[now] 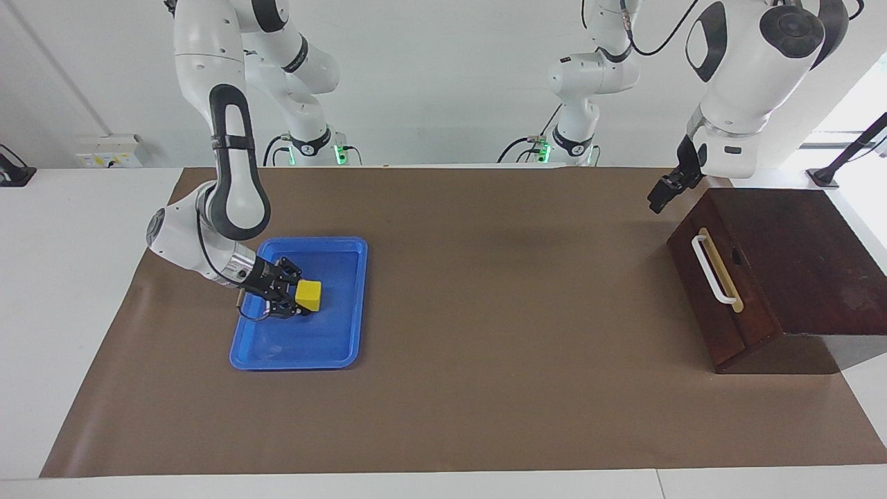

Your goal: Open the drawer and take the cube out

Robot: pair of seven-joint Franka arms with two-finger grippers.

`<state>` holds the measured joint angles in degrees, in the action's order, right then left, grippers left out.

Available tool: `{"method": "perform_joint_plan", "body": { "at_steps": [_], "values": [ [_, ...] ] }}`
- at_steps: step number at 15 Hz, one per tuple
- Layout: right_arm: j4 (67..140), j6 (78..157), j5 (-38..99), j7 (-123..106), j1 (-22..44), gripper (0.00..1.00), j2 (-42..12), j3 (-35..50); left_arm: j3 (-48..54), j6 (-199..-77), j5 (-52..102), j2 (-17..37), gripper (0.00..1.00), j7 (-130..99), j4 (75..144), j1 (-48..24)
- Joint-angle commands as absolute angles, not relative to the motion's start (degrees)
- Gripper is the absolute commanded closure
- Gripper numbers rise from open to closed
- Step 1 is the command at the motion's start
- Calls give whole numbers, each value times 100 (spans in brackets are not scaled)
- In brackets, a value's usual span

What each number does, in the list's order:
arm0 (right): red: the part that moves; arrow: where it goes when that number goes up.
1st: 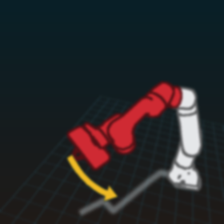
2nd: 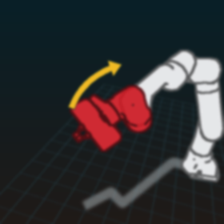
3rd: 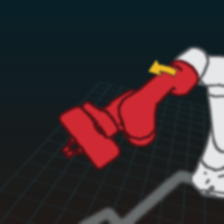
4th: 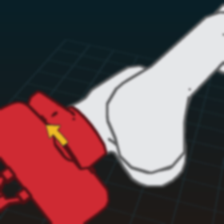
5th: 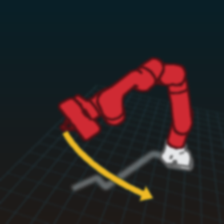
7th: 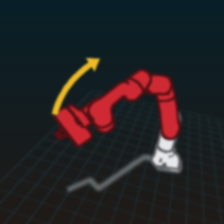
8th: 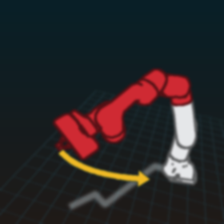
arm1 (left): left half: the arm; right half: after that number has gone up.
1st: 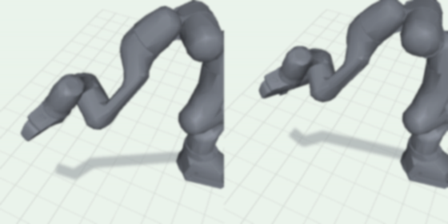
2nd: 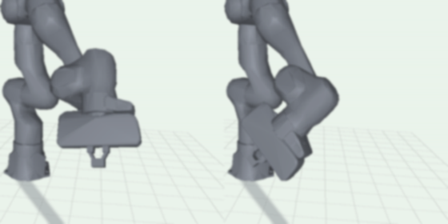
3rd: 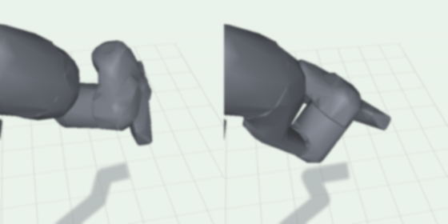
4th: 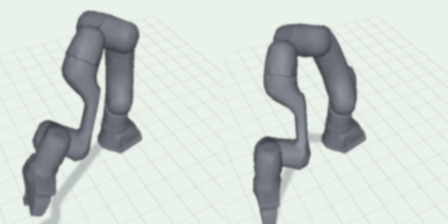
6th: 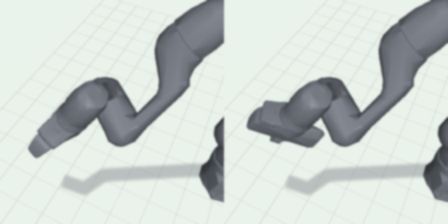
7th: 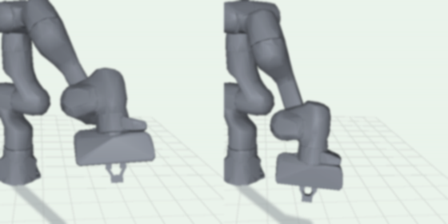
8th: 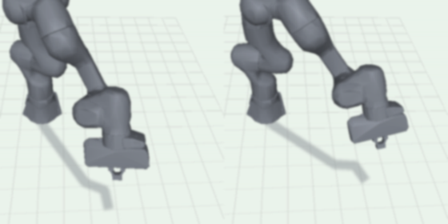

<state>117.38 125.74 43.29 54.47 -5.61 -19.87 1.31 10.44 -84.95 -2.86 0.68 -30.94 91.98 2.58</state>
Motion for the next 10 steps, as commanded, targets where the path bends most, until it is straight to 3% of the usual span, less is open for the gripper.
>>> {"method": "perform_joint_plan", "body": {
  "at_steps": [1,5,10],
  "values": [
    [11953,12771,4018,5273,-589,0,-1934,167,949,-8052,17,-219,0,-2382,9228,299],
    [11927,12762,3946,5265,-598,0,-1934,167,949,-7937,53,-387,0,-1928,9404,202],
    [11681,12534,3946,5344,-606,0,-1925,158,738,-7963,53,-177,0,-1573,9308,115]
  ]
}}
